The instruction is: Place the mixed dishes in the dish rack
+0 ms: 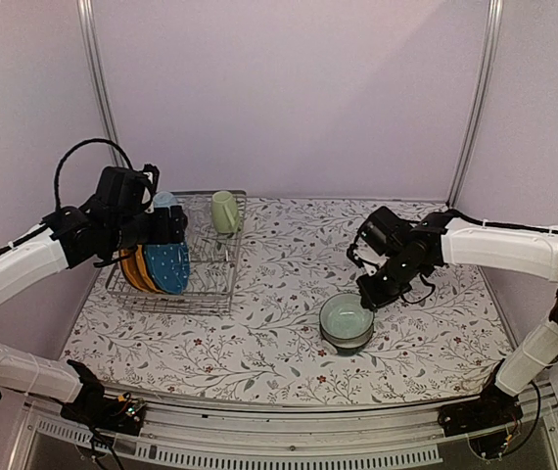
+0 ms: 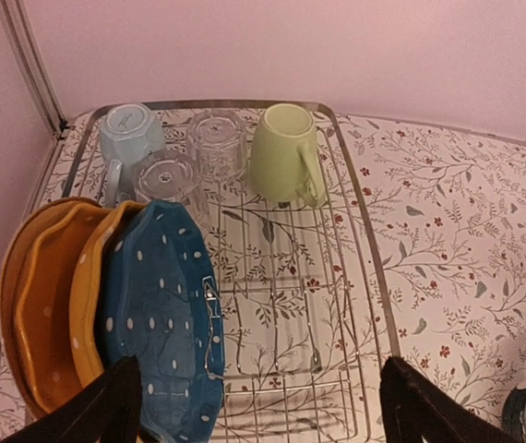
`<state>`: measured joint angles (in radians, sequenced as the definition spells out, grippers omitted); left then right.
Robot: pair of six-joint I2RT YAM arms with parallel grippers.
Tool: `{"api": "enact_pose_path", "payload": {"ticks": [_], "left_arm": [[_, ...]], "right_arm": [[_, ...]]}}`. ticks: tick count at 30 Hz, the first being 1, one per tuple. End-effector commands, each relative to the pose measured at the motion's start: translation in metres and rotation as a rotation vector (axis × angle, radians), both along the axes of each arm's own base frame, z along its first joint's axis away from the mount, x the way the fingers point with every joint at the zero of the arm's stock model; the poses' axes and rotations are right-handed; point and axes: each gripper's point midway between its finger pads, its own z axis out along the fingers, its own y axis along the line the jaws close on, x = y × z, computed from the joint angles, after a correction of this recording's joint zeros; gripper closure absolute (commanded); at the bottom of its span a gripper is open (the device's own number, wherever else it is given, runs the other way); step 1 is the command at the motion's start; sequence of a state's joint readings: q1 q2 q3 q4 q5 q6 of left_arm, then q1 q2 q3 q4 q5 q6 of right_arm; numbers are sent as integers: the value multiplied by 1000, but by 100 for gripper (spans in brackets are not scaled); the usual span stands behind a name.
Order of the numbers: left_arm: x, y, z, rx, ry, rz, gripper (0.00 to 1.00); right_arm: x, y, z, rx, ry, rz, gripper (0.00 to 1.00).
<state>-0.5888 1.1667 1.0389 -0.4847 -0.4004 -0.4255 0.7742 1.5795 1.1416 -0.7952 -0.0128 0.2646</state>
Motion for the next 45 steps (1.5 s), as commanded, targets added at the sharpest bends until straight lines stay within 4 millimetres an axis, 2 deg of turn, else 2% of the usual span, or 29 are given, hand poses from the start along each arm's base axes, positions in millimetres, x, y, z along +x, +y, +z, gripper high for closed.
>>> {"api": "enact_pose_path", "payload": {"ticks": [1,4,11,19,24,36,45], "left_arm": [[-5,-16,2,-57,5,-84,6],[-11,-35,9,-152,-3,-174,1],[-37,-99,21,-426,-13,-432,0],[-74,-179,37,-681,6,-700,0],[-79,-202,32,-734,46,-750,0],[-98,-250,12,-845,213,-910,0],[-109,-271,17,-926,265,-1007,1]], "right_arm": [[15,19,47,98,-108,33,100],[21,29,75,154,-162,64,100],[35,64,145,338,-318,185,100],[43,93,190,488,-413,255,100],[41,97,200,529,-434,273,100],[32,93,204,566,-455,283,100],[31,92,199,564,-459,286,100]]}}
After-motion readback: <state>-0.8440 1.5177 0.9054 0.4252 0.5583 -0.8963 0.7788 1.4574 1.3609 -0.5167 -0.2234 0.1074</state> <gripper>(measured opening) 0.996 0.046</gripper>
